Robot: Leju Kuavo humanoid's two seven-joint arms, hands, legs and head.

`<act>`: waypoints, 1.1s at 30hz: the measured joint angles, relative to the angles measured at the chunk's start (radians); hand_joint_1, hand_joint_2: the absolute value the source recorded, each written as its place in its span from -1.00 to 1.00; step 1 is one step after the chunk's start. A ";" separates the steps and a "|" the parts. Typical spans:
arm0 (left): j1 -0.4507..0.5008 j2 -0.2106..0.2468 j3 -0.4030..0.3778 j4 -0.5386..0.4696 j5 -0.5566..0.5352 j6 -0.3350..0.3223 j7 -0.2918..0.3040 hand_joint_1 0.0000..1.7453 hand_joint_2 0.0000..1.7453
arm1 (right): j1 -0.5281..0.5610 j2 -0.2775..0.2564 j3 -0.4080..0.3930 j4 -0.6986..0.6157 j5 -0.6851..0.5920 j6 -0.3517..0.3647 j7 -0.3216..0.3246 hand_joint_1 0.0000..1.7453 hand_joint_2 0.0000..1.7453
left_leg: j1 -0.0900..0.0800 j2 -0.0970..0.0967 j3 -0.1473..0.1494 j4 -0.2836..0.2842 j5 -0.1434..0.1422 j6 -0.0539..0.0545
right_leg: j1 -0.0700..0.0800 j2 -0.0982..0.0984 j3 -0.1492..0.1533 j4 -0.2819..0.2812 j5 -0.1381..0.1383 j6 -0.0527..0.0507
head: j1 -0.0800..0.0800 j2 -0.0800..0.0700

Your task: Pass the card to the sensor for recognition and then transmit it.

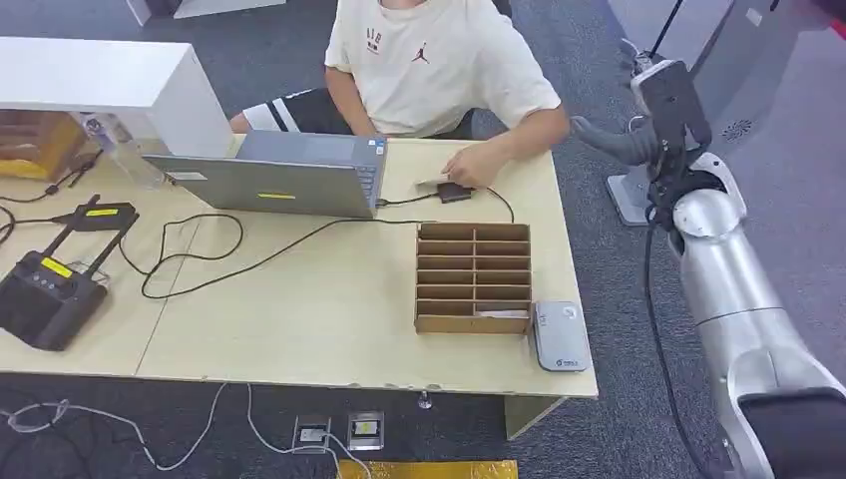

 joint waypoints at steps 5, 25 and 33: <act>0.001 -0.002 0.000 0.000 0.019 0.012 0.000 -1.00 -1.00 | 0.117 -0.036 -0.027 -0.197 -0.038 0.047 0.077 -1.00 1.00 | 0.000 0.000 0.000 0.000 0.000 0.000 | 0.000 0.000 0.000 0.000 0.000 0.000 | 0.000 0.000; 0.002 -0.009 0.000 0.000 0.020 0.033 0.011 -1.00 -1.00 | 0.597 -0.134 0.012 -0.609 0.242 -0.084 0.169 -1.00 1.00 | 0.001 0.001 0.001 0.000 -0.003 -0.002 | 0.000 0.002 0.000 0.000 -0.001 -0.001 | 0.000 0.000; 0.003 -0.012 0.000 0.000 0.017 0.036 0.018 -1.00 -1.00 | 0.681 -0.198 0.040 -0.664 0.235 -0.091 0.205 -1.00 1.00 | 0.001 0.002 0.001 0.000 -0.003 -0.002 | 0.000 0.002 0.000 0.000 -0.001 -0.001 | 0.000 0.000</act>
